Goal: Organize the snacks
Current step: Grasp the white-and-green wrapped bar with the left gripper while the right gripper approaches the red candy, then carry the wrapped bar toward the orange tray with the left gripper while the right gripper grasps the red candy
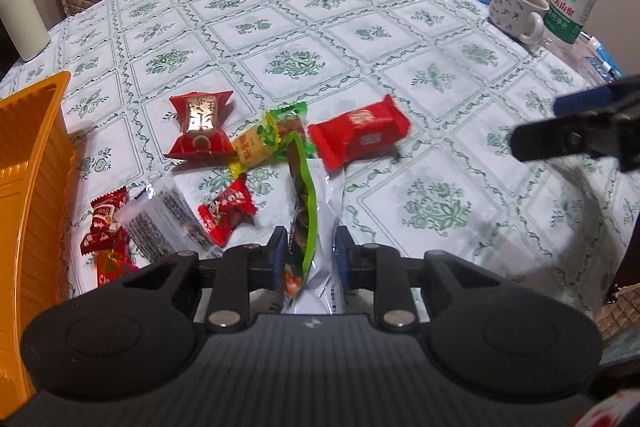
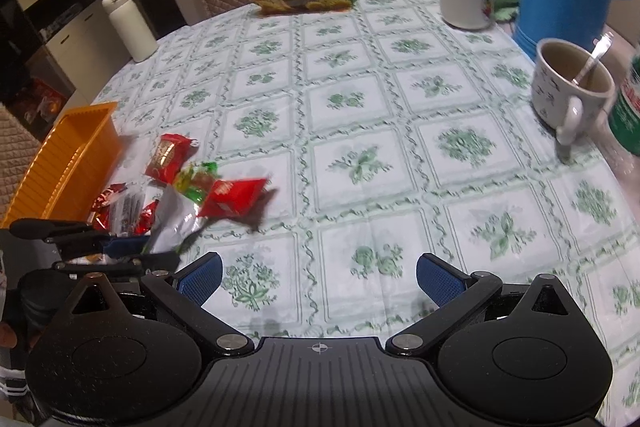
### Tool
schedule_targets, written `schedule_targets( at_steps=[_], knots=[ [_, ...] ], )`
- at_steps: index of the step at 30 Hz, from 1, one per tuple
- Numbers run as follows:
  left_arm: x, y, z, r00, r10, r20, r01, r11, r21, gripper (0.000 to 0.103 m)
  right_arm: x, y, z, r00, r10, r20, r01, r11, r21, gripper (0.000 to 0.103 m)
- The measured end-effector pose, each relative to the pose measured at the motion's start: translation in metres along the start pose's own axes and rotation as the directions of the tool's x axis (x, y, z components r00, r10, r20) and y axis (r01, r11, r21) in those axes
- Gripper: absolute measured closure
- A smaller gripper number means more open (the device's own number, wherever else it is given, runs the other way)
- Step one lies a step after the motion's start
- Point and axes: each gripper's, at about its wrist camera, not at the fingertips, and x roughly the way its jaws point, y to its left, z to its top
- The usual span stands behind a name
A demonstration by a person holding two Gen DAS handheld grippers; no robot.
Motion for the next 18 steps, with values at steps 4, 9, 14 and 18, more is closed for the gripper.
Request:
schedule_targets(
  at_steps=[4,9,14,18],
  knots=[
    [-0.014,-0.001,-0.002,1.0,-0.007,0.021,0.008,1.0,-0.03,0.08,0.005,0.006,0.009,0.999,0.029,0.017,-0.028,0.998,-0.061,0.0],
    [-0.035,0.007,-0.004,0.998,0.019,0.054,-0.014,0.996,-0.09,0.08,0.012,0.014,0.023,0.995,0.087,0.051,-0.078,0.985,-0.156,0.0],
    [-0.053,0.023,-0.007,0.994,0.078,0.071,-0.064,0.982,-0.176,0.08,0.029,0.027,0.033,0.985,0.172,0.028,-0.156,0.942,-0.298,0.016],
    [-0.068,0.038,-0.012,0.989,0.127,0.081,-0.104,0.964,-0.247,0.08,0.047,0.039,0.036,0.976,0.216,-0.001,-0.196,0.886,-0.42,0.026]
  ],
)
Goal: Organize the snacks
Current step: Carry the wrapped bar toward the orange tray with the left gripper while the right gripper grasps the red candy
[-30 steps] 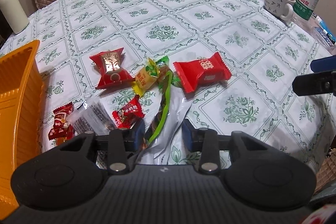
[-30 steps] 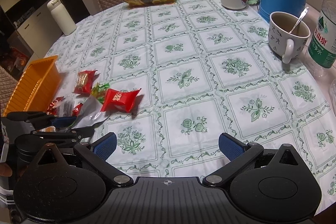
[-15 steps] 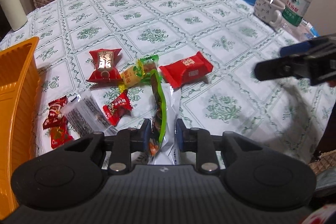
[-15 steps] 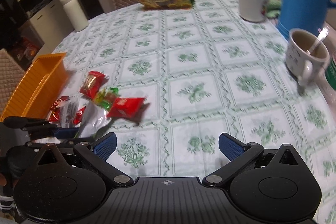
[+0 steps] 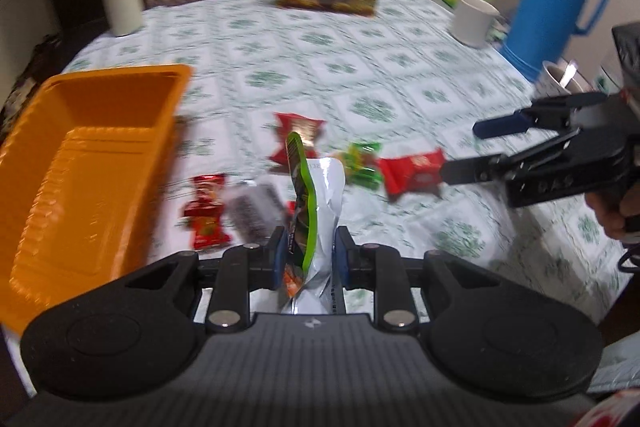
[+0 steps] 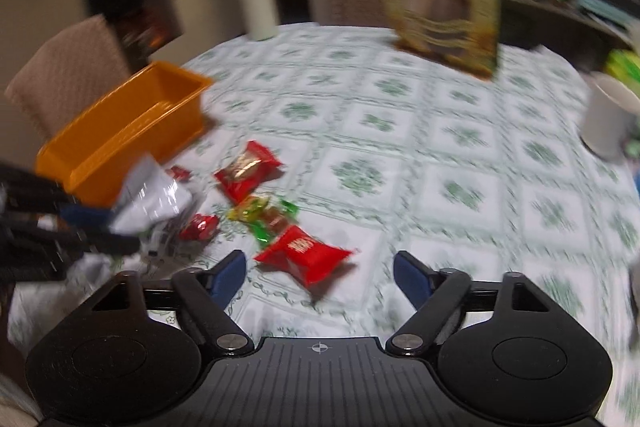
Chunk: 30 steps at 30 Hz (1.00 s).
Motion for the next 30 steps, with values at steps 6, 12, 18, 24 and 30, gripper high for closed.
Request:
schedule_targets(
  at_steps=[6,12,18,24,30],
  knots=[
    [-0.016,0.02,-0.005,0.998,0.057,0.011,-0.056,0.994,-0.093,0.08,0.032,0.003,0.011,0.998,0.05,-0.048,-0.055,0.99,-0.127,0.041],
    [-0.03,0.034,-0.014,0.994,0.11,0.012,-0.106,0.981,-0.163,0.08,0.057,0.005,0.014,0.987,0.076,-0.142,-0.109,0.966,-0.235,0.048],
    [-0.042,0.042,-0.023,0.989,0.145,0.012,-0.14,0.966,-0.216,0.08,0.067,0.007,0.01,0.976,0.076,-0.202,-0.13,0.954,-0.272,0.069],
    [-0.053,0.05,-0.028,0.986,0.167,0.02,-0.157,0.957,-0.244,0.08,0.059,0.011,0.008,0.976,0.092,-0.195,-0.135,0.966,-0.222,0.077],
    [-0.067,0.067,-0.032,0.982,0.183,0.04,-0.166,0.949,-0.268,0.08,0.037,0.023,0.016,0.982,0.125,-0.145,-0.14,0.985,-0.097,0.077]
  ],
)
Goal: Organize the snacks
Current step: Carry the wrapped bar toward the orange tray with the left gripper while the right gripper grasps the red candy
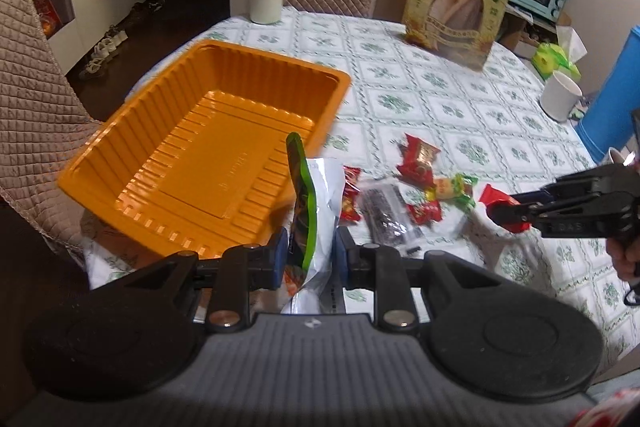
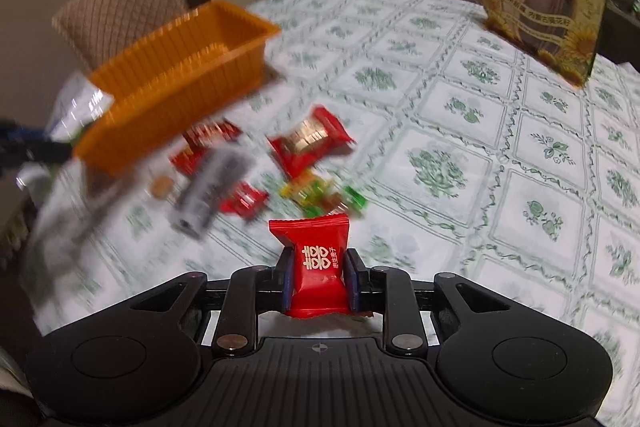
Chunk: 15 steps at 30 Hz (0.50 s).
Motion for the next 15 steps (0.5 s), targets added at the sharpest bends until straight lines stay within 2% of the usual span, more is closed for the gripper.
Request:
schedule_targets(
  at_steps=[7,15],
  knots=[
    [-0.009,0.039,0.016,0.999,0.003,0.034,-0.003,1.0,-0.002,0.08,-0.015,0.054,0.023,0.995,0.06,0.078,-0.064,0.997,0.047,0.077],
    [-0.006,0.09,0.043,0.999,-0.027,0.033,0.025,0.998,0.049,0.08,-0.003,0.127,0.059,0.986,0.081,0.146,-0.101,0.986,0.136,0.077]
  ],
)
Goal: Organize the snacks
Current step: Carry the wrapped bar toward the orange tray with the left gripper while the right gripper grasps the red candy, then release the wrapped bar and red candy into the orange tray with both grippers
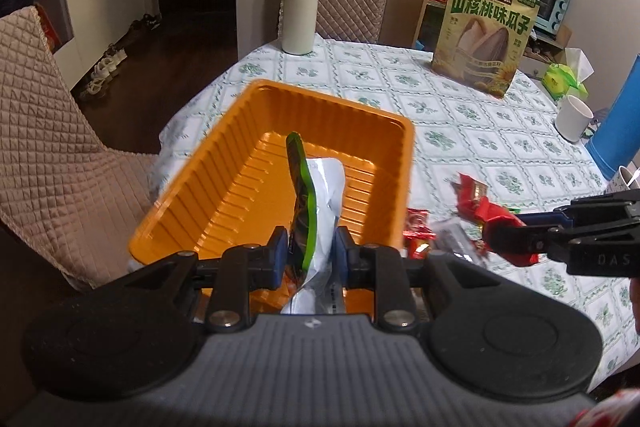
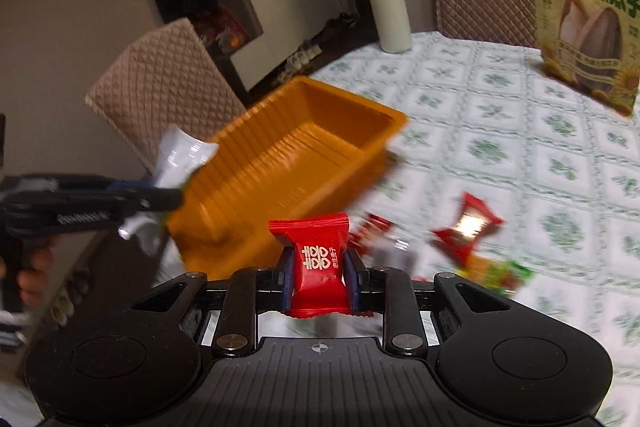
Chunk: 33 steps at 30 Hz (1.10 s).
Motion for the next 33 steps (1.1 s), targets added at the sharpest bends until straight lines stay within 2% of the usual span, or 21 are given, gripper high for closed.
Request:
schedule_targets(
  at_steps=[7,12,20,33],
  knots=[
    [0.013,0.039,0.016,0.999,-0.044,-0.016,0.045,0.998,0.044,0.08,0.042,0.058,0.02,0.999,-0.029,0.013,0.029,0.999,0.046,0.077],
    [0.027,0.066,0.022,0.995,-0.092,-0.029,0.093,0.995,0.028,0.08,0.076,0.082,0.029,0.997,-0.081,0.003,0.081,0.994,0.075,0.077],
    [0.051,0.08,0.034,0.988,-0.142,-0.055,0.145,0.987,0.069,0.08,0.113,0.09,0.032,0.987,-0.159,-0.027,0.161,0.979,0.124,0.077],
    [0.085,0.077,0.046,0.972,-0.203,-0.114,0.216,0.969,0.118,0.079,0.128,0.084,0.036,0.974,-0.223,-0.045,0.227,0.958,0.175,0.077]
  ],
)
